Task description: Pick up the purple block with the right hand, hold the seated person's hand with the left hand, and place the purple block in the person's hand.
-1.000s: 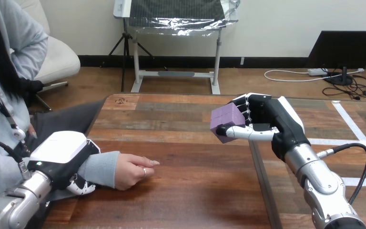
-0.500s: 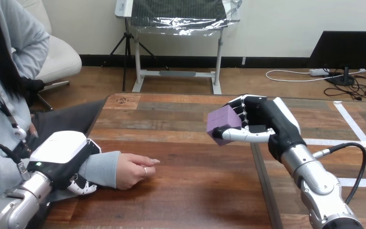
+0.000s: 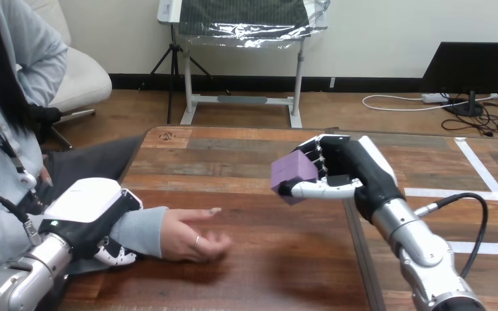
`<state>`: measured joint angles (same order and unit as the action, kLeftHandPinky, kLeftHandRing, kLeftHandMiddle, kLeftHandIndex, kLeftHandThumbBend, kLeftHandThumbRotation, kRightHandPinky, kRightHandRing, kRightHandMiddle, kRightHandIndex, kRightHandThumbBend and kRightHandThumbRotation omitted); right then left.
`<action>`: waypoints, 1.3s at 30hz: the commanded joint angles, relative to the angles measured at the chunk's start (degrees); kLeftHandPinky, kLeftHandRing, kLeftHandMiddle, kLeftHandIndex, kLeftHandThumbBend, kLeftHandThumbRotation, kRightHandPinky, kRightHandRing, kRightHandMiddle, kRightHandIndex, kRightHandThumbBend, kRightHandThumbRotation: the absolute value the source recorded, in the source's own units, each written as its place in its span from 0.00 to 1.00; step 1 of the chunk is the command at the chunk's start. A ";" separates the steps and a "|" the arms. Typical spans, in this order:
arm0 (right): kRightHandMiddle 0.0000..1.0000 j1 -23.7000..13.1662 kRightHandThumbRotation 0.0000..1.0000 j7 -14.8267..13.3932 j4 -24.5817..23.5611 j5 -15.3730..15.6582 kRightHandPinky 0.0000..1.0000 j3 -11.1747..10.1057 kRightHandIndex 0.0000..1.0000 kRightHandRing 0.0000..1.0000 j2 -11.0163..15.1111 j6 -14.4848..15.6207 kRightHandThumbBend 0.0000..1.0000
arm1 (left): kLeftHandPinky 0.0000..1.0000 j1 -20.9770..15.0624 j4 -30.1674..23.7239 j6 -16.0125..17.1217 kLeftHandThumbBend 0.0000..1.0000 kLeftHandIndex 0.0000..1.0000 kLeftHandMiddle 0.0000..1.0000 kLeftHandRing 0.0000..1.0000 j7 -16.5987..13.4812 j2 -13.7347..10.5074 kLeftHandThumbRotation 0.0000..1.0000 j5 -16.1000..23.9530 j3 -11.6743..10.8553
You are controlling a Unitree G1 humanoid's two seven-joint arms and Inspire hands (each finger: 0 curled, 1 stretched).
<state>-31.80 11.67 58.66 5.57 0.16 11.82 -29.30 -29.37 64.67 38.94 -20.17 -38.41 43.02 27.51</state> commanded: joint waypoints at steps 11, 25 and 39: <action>0.52 -1.73 0.00 -1.72 -0.03 1.49 0.45 1.57 0.48 0.49 -2.24 -0.72 0.80 | 0.21 -2.55 -11.69 4.25 0.90 0.32 0.32 0.26 0.79 -0.77 0.00 -2.50 -3.33; 0.52 -1.52 0.00 -1.84 0.69 2.57 0.45 2.74 0.48 0.49 -3.59 -0.74 0.80 | 0.21 -0.78 -19.65 3.84 0.91 0.31 0.31 0.26 4.20 -1.73 0.00 -3.86 -5.71; 0.52 -0.73 0.00 -2.88 0.54 4.16 0.45 4.38 0.48 0.49 -5.03 -0.41 0.80 | 0.21 1.00 -26.50 2.33 0.91 0.30 0.31 0.25 6.61 -2.24 0.00 -4.19 -8.18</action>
<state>-31.20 10.43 60.25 9.23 4.00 7.72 -29.24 -25.21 46.13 40.70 -12.88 -40.36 41.25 23.10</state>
